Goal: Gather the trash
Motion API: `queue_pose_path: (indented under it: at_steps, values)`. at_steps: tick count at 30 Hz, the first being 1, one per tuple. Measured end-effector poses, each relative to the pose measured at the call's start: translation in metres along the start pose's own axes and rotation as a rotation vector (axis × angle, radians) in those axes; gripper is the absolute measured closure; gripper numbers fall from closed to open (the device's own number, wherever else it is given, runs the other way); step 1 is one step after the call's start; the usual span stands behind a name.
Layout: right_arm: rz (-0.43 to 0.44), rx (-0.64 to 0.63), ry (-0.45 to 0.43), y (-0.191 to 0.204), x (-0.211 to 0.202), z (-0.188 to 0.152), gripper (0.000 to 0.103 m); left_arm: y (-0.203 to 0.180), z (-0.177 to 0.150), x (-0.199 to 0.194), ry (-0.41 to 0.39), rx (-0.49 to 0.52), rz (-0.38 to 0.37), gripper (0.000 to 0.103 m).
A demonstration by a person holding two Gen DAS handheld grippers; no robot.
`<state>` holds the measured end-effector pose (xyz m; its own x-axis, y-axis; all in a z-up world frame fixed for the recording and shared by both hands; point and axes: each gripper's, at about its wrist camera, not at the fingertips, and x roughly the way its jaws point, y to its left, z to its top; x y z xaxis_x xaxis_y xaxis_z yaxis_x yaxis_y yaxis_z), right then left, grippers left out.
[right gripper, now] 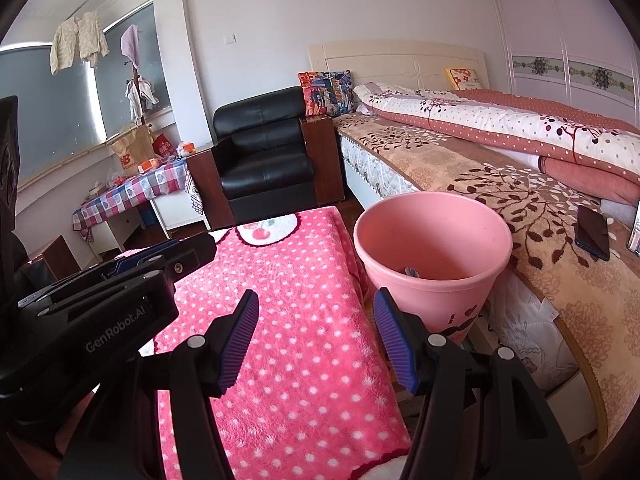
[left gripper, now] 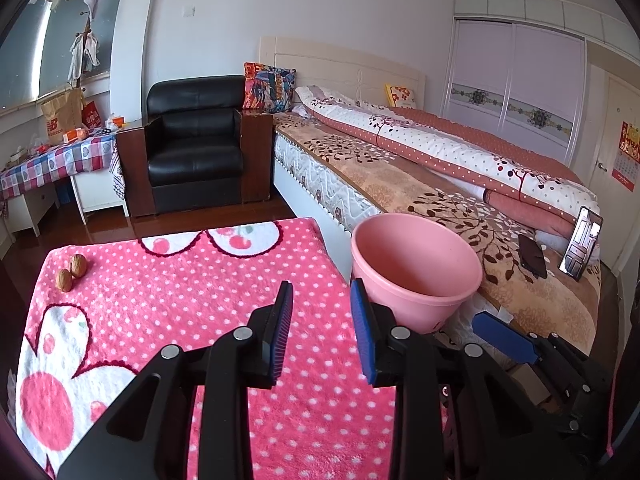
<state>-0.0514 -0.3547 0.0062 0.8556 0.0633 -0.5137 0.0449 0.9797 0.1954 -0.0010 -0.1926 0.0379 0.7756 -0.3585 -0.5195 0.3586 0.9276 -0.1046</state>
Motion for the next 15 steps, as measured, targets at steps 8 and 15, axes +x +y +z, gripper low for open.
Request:
queue_pose_path:
  at_steps: [8,15]
  values:
    - [-0.015,-0.002,-0.015,0.0017,-0.0057,0.0051,0.044,0.0009,0.0003,-0.0014,-0.001,-0.005,-0.002,0.073]
    - [-0.027,-0.006,-0.043,0.0061,-0.0085,0.0074,0.044,0.0069,0.0026,-0.0044,-0.008,-0.021,0.004,0.073]
